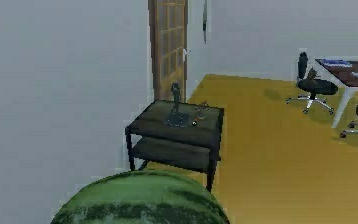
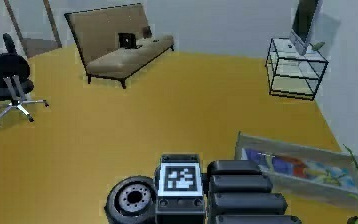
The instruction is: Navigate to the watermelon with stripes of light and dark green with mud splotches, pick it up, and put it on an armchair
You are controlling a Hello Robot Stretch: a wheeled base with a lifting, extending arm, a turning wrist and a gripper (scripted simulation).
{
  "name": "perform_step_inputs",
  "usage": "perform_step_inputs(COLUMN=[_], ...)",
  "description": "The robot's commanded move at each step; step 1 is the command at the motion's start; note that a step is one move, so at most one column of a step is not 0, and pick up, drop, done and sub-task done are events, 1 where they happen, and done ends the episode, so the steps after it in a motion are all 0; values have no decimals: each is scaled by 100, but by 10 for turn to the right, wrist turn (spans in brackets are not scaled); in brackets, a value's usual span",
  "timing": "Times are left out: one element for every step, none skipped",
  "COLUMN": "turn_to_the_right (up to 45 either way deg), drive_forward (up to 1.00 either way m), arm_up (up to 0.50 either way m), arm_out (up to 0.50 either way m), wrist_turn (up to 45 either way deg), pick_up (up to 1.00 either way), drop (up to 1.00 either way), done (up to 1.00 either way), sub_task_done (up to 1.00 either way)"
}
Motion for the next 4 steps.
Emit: perform_step_inputs(turn_to_the_right=[450,270,-450,-450], drive_forward=[0,0,0,0], arm_up=[0,0,0,0], arm_out=[0,0,0,0], wrist_turn=[0,0,0,0], pick_up=[0,0,0,0], drop=[0,0,0,0], done=[0,0,0,0], sub_task_done=[0,0,0,0])
